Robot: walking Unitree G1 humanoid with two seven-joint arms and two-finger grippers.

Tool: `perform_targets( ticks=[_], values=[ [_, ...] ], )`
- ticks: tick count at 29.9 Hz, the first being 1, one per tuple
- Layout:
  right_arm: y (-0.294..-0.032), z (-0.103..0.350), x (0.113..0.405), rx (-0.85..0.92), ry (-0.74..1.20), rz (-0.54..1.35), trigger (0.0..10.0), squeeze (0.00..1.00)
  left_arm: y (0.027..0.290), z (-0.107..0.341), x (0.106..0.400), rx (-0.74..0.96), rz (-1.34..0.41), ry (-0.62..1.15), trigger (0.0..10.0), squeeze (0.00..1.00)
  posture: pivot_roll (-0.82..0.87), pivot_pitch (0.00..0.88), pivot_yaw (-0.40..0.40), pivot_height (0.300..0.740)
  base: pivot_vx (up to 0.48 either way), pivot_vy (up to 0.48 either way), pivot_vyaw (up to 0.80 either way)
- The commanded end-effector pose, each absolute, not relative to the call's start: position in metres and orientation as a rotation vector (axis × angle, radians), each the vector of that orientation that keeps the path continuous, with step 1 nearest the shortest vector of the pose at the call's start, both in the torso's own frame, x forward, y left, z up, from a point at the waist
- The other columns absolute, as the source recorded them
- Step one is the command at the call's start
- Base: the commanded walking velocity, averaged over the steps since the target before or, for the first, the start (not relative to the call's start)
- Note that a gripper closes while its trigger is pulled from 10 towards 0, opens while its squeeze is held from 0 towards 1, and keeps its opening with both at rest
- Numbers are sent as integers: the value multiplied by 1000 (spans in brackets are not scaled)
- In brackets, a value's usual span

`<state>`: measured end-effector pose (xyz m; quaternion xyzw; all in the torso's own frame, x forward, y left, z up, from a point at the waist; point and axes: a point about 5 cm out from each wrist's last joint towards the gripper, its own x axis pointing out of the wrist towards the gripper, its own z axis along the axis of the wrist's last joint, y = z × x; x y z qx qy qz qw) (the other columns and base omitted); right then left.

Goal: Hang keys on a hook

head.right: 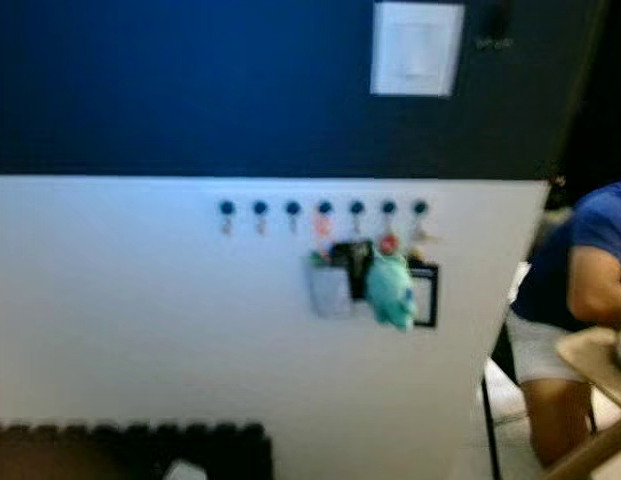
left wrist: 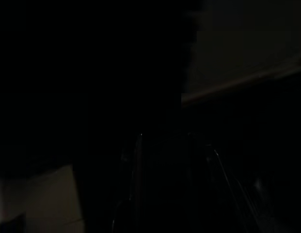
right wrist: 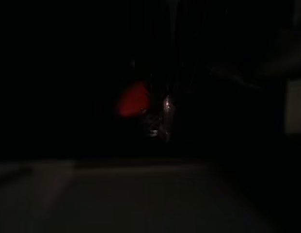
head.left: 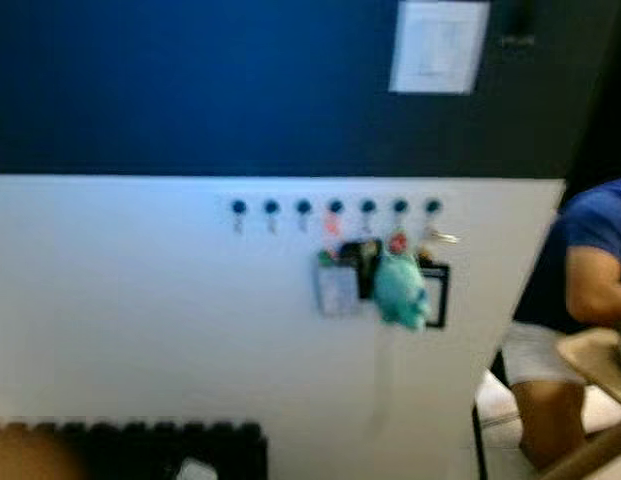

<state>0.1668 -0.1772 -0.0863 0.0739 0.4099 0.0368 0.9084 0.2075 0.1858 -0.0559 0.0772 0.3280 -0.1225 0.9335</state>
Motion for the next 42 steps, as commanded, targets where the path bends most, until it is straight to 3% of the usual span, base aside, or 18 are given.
perform_targets(
  ticks=[1,16,24,42],
  values=[
    [-181,-88,162,151,862,60,10000,0,184,-62,199,151,-259,706,10000,0,98,0,-18,740,0,0,800],
    [-184,-88,162,201,849,7,10000,0,182,-61,202,166,-277,706,10000,0,97,12,-10,740,0,0,140],
    [-183,-88,161,208,851,4,10000,0,180,-62,201,186,-299,706,10000,0,95,11,-9,740,0,-457,0],
    [-183,-88,164,211,851,4,10000,0,183,-63,201,161,-267,720,10000,0,96,11,-11,740,0,0,0]
  ],
)
